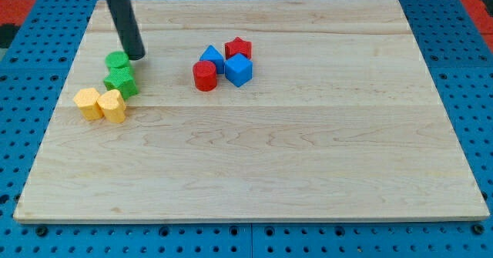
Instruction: Place the green blocks close to yellow blocks
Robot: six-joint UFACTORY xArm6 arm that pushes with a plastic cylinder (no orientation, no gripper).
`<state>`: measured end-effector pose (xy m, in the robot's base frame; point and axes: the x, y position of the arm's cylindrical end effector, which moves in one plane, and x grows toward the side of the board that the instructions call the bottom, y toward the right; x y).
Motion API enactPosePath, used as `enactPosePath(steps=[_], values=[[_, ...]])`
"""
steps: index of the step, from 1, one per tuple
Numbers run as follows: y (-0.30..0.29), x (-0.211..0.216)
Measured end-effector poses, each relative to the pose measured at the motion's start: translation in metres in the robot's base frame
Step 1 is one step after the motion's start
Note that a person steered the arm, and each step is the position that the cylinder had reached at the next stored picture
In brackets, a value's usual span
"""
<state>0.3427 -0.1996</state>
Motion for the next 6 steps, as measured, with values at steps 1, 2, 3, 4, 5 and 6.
enactPosePath(steps=[1,2,3,4,5,6], values=[[-0.019,0.007],[-0.019,0.015],[-0.019,0.026],[-0.030,0.011],[-0.062,0.008],[-0.046,0.030]])
